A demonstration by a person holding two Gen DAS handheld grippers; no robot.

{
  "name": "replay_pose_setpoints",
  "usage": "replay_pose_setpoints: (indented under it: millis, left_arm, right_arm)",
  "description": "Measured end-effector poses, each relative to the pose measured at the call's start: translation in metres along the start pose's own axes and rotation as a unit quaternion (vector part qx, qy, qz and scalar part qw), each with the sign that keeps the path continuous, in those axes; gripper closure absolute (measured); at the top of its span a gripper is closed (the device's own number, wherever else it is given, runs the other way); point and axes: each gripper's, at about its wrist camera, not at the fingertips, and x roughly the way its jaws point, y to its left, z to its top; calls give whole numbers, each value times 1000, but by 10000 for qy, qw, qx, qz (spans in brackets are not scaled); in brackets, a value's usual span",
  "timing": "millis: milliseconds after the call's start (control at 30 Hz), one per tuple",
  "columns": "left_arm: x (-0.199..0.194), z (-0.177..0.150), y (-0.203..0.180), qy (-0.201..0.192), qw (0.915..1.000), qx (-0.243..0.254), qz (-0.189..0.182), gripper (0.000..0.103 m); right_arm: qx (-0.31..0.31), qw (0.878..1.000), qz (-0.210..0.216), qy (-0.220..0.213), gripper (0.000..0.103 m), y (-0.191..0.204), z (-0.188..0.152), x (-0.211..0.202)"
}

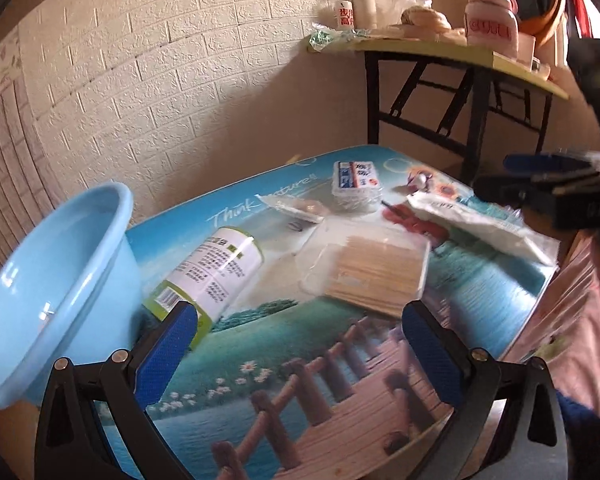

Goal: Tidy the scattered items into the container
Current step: 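Lower the left gripper onto the toothpick box while the right gripper approaches the white sachet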

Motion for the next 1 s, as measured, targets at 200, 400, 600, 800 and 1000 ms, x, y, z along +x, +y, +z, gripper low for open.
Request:
replay_pose_setpoints:
  millis: [200,400,600,800,1000]
  left_arm:
    - [6,13,2,152,9927,-1076,-531,0]
    - [22,22,-6,290,9811,-1834,-544,0]
    - [43,33,-29,443,9827,-1796,-129,0]
    - [64,38,-31,638,9749,-2124,196,0]
    - [75,40,-38,732,9708,-2226,515,0]
  right_arm:
    - [-147,9997,-150,123,13,-12,-11,-2]
    - [-192,9995,-68,233,13,-19,-29,0]
    - [-182,9995,53,266,13,-24,-44,4]
    - [13,9996,178,207,13,-35,-51,6]
    - [29,9997,246,71,13,-36,-52,6]
